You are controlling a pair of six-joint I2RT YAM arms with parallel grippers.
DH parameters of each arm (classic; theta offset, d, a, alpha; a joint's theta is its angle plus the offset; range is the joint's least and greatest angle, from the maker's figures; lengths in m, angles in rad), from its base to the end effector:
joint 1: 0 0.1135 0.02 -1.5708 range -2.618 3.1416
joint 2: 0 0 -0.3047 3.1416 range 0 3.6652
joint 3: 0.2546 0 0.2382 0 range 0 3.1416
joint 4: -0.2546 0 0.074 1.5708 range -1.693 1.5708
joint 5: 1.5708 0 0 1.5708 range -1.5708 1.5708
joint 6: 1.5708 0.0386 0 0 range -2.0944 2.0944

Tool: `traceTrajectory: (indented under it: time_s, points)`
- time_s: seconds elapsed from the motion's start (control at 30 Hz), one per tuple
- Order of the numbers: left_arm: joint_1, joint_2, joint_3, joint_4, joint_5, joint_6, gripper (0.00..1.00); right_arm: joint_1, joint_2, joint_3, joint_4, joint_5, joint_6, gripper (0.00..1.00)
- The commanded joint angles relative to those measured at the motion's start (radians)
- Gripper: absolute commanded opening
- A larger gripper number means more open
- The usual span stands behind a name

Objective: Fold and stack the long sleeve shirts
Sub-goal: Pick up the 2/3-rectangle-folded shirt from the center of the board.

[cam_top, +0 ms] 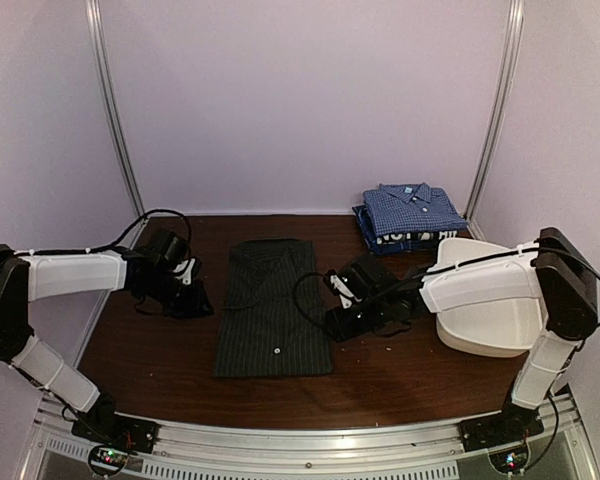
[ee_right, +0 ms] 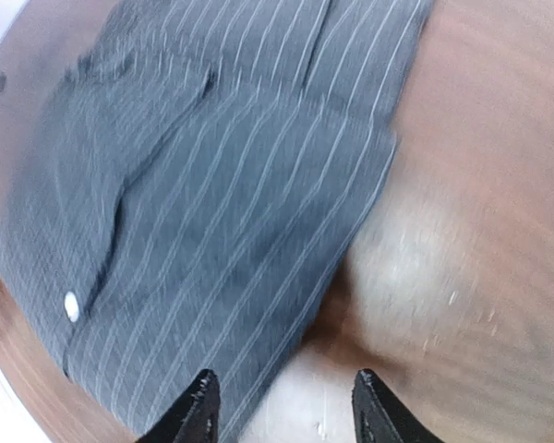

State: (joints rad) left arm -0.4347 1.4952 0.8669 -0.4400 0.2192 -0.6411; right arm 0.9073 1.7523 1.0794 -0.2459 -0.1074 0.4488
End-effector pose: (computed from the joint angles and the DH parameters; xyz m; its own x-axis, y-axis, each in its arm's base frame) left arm 0.2437 -0.1224 0.2325 -0.9397 -0.2073 -0.2720 -0.0698 0.8949 -0.4408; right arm 0.2190 0.2868 0.2271 -0.7983 -0.3208 -0.5097 -0.5294 0.7772 0.3400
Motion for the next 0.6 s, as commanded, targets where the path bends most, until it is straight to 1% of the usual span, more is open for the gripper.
traceTrajectory:
  time_s: [0.0, 0.13, 0.27, 0.37, 0.57]
  points:
    - [-0.057, -0.097, -0.086, -0.04, 0.041, -0.058, 0.23, 0.038, -0.074, -0.101, 0.021, -0.042, 0.079, 0.46]
    - [-0.108, -0.165, -0.172, -0.041, 0.049, -0.121, 0.23, 0.07, -0.095, -0.156, 0.052, -0.07, 0.119, 0.43]
    - [-0.157, -0.214, -0.23, -0.04, 0.055, -0.17, 0.23, 0.094, -0.087, -0.165, 0.056, -0.073, 0.134, 0.42]
    - [-0.17, -0.249, -0.261, -0.052, 0.062, -0.19, 0.23, 0.11, -0.073, -0.164, 0.057, -0.073, 0.141, 0.41]
    - [-0.186, -0.289, -0.29, -0.064, 0.076, -0.21, 0.23, 0.134, -0.042, -0.167, 0.02, -0.051, 0.15, 0.35]
